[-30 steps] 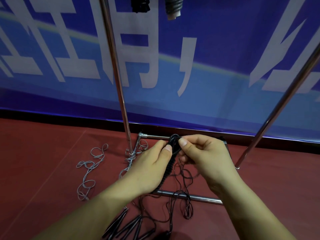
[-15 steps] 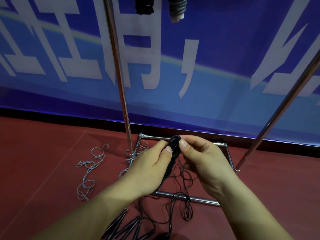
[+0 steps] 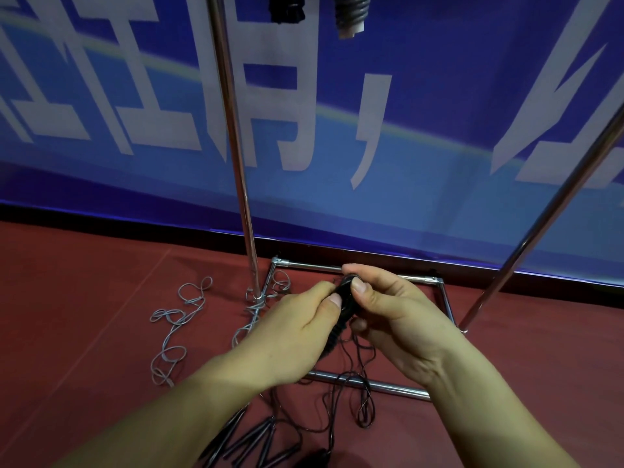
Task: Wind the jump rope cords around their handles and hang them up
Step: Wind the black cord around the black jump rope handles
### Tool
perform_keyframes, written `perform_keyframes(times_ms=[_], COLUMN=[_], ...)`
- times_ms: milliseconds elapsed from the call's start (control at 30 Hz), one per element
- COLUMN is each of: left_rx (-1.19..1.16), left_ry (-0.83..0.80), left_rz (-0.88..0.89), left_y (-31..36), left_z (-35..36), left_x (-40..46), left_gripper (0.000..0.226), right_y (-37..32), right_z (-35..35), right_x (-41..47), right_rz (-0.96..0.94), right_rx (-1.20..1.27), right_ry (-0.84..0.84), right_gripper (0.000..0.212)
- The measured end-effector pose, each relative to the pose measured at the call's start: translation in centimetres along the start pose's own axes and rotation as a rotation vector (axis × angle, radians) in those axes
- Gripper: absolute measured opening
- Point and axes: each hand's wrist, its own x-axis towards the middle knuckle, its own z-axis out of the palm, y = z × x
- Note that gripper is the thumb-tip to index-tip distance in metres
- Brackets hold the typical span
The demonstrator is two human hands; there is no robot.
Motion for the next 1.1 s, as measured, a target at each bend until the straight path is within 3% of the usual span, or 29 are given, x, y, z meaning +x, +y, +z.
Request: perform_keyframes(times_ms=[267,500,733,1100], left_rx=[-0.015,-0.025,0.046,0.103], left_ry=[0.037,0.022,0.077,0.028], left_rz=[0.003,0.023,-0.004,0.032], left_y=[0.22,0.44,0.39,0.36], left_z=[-0.22,-0.15,-0.15,-0.19], left_x=[0.03,-0.03,-0.05,-0.40], left_gripper=[0.036,0.031,0.032,0.028], right_y=[-0.46,-0.26,-0.55,-0.08], right_z=[-0.45,-0.70,-0.79,-0.84], right_x=[0.10,0.38,0.25,0.37], right_rz=[-0.002,0.023,-0.157,-0.174], right_rx=[-0.038,0.059,-0.247,-0.189], right_ry=[0.030,0.003,0.115,0.080], right_gripper=[0.040,0.026,0.024,0.022])
